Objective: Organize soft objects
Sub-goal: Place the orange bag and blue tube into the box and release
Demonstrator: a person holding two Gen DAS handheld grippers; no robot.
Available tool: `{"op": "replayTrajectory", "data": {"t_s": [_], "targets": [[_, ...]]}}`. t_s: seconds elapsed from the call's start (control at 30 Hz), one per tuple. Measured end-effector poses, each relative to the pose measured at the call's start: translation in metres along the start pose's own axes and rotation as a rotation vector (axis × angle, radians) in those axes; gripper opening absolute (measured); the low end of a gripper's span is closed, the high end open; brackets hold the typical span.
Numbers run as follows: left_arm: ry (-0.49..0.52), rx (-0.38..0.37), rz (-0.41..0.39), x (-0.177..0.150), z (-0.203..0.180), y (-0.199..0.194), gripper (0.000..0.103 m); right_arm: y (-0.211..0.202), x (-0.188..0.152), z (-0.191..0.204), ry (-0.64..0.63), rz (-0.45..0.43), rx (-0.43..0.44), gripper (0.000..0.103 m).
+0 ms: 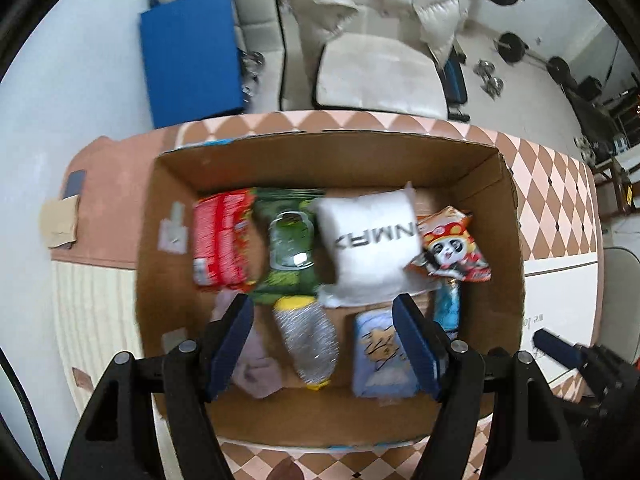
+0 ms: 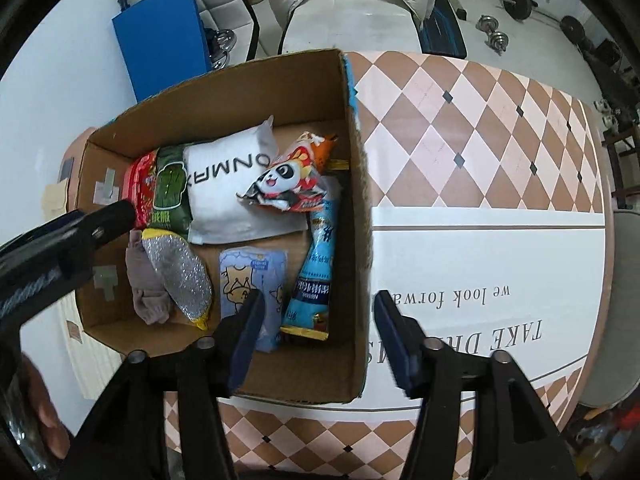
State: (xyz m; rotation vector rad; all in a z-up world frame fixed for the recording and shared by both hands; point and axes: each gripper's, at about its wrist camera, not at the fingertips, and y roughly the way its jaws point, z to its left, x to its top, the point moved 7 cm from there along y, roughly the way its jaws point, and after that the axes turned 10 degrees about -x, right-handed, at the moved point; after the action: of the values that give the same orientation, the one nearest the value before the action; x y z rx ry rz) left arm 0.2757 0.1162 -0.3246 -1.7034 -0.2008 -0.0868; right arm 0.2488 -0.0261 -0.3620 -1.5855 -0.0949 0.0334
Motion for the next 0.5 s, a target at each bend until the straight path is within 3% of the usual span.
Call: {"op": "replayTrajectory", "data": {"t_s": [0.03, 0.13, 0.3, 0.5], "targets": [[-0.004, 0.010, -0.017, -0.004, 0.004, -0.005, 0.090, -0.001, -0.001, 0.001, -0.004, -0.007, -0.009, 0.067], [-0.018, 0.034, -0.052, -0.015, 0.017, -0.016, 0.100, -0.005, -0.005, 0.005, -0.014, -0.030, -0.035, 0.070], [-0.051, 0.039, -0.084, -0.028, 0.031, -0.026, 0.101, -0.011, -0.008, 0.009, -0.010, -0.062, -0.054, 0.095], [-0.070, 0.045, -0.092, -0.041, 0.036, -0.032, 0.101, -0.020, -0.014, 0.009, -0.008, -0.094, -0.078, 0.103]]}}
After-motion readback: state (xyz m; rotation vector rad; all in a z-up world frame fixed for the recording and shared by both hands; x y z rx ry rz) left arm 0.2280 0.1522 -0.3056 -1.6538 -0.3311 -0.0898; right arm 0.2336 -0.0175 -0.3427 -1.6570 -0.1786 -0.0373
